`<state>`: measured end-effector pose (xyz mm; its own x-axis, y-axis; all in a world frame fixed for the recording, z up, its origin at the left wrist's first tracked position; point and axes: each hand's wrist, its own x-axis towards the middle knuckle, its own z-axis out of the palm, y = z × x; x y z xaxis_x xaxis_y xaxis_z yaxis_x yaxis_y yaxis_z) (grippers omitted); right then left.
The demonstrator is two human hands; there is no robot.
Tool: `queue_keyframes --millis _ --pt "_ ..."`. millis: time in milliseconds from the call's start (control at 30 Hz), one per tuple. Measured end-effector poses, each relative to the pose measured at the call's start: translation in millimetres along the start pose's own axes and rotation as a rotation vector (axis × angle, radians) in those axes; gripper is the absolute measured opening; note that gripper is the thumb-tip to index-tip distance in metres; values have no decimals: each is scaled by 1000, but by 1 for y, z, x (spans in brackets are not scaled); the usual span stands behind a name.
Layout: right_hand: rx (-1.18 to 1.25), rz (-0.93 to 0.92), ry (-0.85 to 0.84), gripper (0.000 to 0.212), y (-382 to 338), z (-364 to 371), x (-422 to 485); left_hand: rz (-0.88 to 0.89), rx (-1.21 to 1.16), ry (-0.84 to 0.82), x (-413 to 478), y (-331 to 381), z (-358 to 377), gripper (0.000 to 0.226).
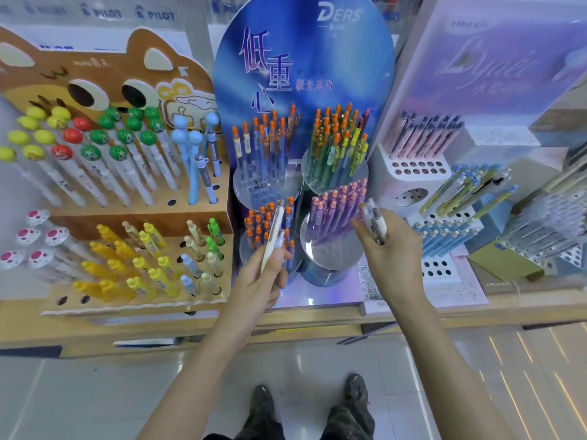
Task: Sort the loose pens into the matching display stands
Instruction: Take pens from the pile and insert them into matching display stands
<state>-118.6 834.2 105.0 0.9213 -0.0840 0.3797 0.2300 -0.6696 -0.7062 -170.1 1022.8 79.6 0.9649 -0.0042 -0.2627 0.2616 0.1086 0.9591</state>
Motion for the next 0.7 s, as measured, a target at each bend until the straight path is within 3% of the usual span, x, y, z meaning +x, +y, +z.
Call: queue_keyframes --millis 100,233,333,700 --pt "3 -71 -20 8 0 7 2 1 -12 7 -2 1 1 33" --pt "28 -145 -62 9 -5 14 0 13 -8 1 -6 1 2 29" --pt "7 -189 24 9 -8 17 -5 20 -4 7 -9 2 0 32" --pt "42 -150 103 14 -5 34 -12 54 -7 32 -18 2 -11 29"
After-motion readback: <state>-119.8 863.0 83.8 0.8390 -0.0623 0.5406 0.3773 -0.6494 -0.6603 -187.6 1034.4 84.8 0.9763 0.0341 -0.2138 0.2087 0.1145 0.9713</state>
